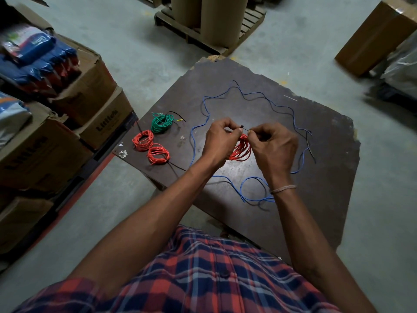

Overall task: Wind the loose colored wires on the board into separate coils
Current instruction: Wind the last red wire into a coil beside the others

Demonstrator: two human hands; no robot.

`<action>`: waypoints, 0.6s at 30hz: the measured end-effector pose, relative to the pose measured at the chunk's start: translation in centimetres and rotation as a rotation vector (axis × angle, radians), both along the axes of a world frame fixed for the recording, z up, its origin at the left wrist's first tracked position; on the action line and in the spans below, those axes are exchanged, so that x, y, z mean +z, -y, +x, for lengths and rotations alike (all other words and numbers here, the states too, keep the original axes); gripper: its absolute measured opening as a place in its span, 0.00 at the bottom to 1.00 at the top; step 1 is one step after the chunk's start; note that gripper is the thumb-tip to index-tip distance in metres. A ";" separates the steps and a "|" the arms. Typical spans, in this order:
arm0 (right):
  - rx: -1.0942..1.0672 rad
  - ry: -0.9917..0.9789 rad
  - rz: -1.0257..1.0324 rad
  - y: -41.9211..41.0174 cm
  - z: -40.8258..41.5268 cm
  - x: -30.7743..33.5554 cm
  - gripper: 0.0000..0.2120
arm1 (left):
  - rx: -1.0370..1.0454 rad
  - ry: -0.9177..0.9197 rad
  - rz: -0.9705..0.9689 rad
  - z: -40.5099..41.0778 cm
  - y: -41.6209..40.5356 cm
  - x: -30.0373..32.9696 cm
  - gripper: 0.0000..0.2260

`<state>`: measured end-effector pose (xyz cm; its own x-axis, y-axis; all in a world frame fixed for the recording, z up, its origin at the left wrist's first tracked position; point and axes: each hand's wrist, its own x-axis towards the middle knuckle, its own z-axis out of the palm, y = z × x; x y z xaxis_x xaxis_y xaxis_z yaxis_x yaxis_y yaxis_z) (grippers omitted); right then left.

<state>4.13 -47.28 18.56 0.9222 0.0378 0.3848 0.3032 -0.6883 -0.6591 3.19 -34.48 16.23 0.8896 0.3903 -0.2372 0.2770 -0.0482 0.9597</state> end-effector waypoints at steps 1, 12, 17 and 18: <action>0.000 0.002 -0.003 0.0 0.0 0.0 0.06 | -0.001 -0.001 0.001 0.0 0.0 0.1 0.03; -0.026 0.005 -0.042 0.0 0.4 -0.2 0.06 | -0.010 0.003 0.033 0.0 0.1 0.2 0.04; -0.021 -0.004 -0.011 -0.2 0.4 0.0 0.06 | -0.051 0.039 0.119 -0.3 0.3 0.5 0.02; -0.019 -0.008 0.000 -0.2 0.3 0.0 0.06 | -0.061 0.049 0.140 -0.4 0.4 0.6 0.02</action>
<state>4.46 -47.08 18.56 0.9259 0.0207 0.3772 0.2850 -0.6939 -0.6613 2.80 -34.85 16.83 0.9218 0.3616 -0.1398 0.2224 -0.1978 0.9547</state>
